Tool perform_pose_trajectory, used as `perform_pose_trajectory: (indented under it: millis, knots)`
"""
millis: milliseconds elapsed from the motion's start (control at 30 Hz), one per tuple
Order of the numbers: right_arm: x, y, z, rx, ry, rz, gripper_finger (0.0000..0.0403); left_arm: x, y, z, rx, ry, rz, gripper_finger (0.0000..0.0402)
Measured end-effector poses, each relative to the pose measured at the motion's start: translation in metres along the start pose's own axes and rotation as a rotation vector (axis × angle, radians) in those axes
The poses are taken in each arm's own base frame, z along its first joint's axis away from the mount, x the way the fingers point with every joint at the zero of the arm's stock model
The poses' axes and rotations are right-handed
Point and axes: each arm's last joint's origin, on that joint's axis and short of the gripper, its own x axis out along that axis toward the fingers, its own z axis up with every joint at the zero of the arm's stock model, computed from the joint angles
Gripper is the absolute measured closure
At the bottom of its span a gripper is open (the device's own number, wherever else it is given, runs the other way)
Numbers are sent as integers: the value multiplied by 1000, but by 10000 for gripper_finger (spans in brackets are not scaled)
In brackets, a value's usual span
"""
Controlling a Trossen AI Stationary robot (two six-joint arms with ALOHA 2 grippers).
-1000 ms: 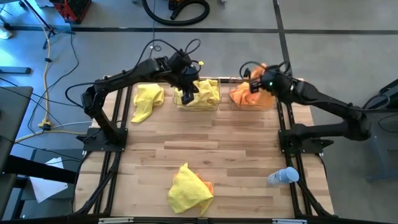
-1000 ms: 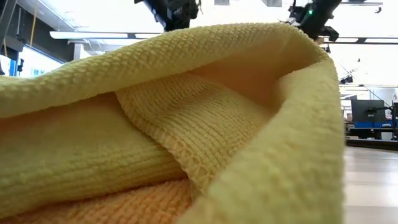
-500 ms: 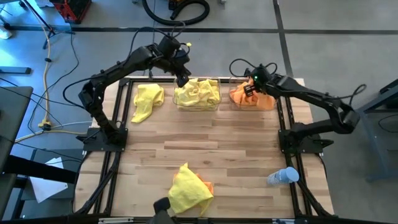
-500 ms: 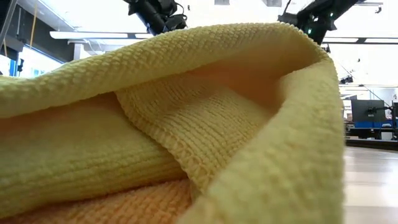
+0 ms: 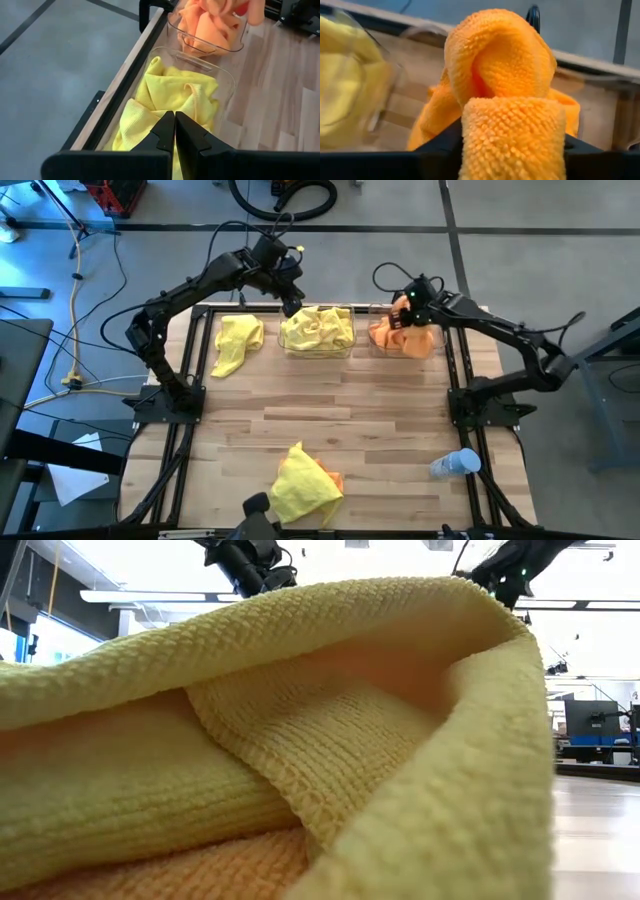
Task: Sort microfiber towel by color & place in baskets
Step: Put the orange microfiber cloth into the right transparent bin
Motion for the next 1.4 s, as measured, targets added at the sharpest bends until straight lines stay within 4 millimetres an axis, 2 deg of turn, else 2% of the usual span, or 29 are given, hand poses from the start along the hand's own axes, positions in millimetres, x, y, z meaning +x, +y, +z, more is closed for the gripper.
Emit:
perform_pose_trajectory:
  millis: [200,333,467,600,767,967,1233,1300,1400]
  knots:
    - [-32,-1,12,-17,-35,21,171,0,-1,-3,-8,32,-5,401]
    - [-47,-3,16,-26,2,1,146,0,-1,-4,-12,42,-8,401]
    - [-58,-6,18,-27,11,-68,143,0,-1,-4,-19,43,-8,401]
    - [-65,-6,17,49,77,-40,144,0,-1,-5,-32,48,-9,401]
    - [-64,-6,9,153,187,28,176,3,-2,-7,-37,59,-14,401]
    - [-37,-3,2,139,269,13,262,8,-3,-12,-43,91,-21,401]
    - [27,8,12,78,268,18,385,8,-6,-12,-64,88,-26,401]
    - [46,10,11,68,304,2,397,8,-7,-12,-70,88,-29,401]
    - [70,11,5,56,382,-37,388,8,-8,-12,-85,90,-33,401]
